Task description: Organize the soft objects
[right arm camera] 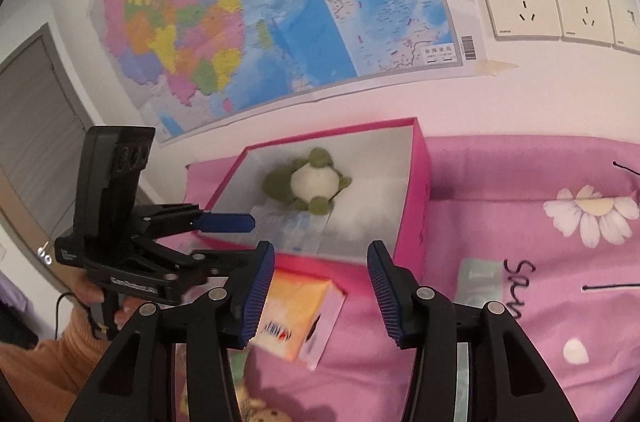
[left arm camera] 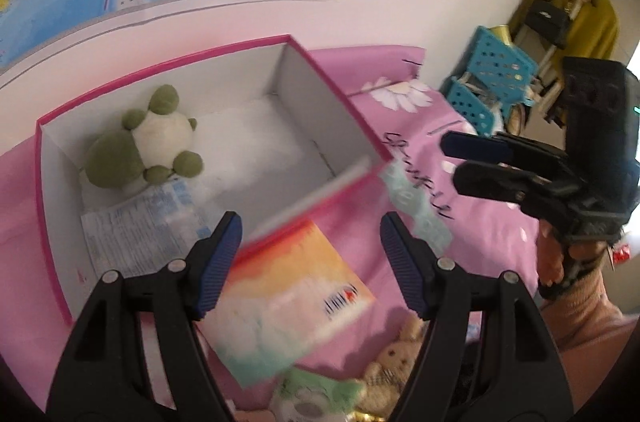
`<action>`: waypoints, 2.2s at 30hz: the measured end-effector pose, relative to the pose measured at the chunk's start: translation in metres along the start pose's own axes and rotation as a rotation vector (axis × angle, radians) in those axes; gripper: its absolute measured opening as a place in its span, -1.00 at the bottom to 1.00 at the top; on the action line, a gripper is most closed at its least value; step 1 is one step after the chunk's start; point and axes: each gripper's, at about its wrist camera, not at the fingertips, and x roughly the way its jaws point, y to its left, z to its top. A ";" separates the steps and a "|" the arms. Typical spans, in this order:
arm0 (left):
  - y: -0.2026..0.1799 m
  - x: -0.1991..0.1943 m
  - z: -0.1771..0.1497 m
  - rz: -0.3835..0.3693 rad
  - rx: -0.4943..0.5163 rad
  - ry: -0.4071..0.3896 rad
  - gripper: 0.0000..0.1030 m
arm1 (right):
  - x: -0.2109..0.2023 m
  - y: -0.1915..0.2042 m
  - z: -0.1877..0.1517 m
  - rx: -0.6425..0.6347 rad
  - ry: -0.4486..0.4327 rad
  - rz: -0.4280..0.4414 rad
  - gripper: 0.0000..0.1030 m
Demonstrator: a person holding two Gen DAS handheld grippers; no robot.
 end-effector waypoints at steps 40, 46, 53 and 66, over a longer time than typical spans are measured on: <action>-0.049 0.011 -0.151 -0.243 -0.007 0.204 0.41 | 0.028 -0.006 -0.136 0.145 0.306 0.162 -0.70; -0.048 0.011 -0.152 -0.244 -0.010 0.202 0.41 | 0.041 -0.028 -0.138 0.269 0.328 0.185 -0.05; -0.041 0.016 -0.151 -0.232 -0.039 0.210 0.41 | 0.042 -0.010 -0.134 0.165 0.316 0.203 -0.70; -0.042 0.032 -0.138 -0.240 -0.070 0.205 0.41 | 0.018 -0.016 -0.103 0.140 0.152 0.173 -0.74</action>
